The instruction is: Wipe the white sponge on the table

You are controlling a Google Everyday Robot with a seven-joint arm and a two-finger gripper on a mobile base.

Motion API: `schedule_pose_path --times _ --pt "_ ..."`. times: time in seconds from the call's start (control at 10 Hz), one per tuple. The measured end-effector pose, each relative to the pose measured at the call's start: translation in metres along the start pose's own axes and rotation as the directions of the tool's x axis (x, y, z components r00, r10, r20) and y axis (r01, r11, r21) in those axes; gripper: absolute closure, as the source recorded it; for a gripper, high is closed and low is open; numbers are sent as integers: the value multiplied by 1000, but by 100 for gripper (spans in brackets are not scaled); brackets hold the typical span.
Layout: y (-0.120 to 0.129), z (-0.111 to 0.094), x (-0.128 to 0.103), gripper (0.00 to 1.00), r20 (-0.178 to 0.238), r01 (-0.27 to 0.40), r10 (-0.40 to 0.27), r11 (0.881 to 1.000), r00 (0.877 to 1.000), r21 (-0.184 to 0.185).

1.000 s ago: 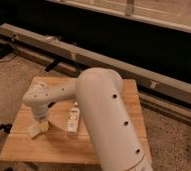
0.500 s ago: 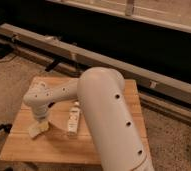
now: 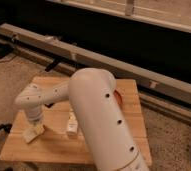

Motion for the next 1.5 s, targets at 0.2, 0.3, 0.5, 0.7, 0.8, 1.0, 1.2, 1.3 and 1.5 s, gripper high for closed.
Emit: schedule_pose_path --times 0.2,0.3,0.5,0.7,0.8,1.0,1.2,1.3,1.5 --pt "1 6 -9 100 -17 41 -42 999 999 -22" --pt "1 7 -12 100 -16 48 -49 999 999 -25" --pt "1 5 -11 100 -14 45 -46 999 999 -24" --pt "7 6 -16 100 -23 78 -79 996 997 -38" --pt "10 7 -19 100 -25 88 -89 995 996 -44" --pt "15 7 -20 100 -38 107 -109 992 993 -64" --pt "21 7 -18 100 -71 117 -123 990 990 -83" --pt "24 7 -15 100 -103 111 -120 990 987 -90" --pt "27 5 -1 100 -173 80 -95 993 980 -91"
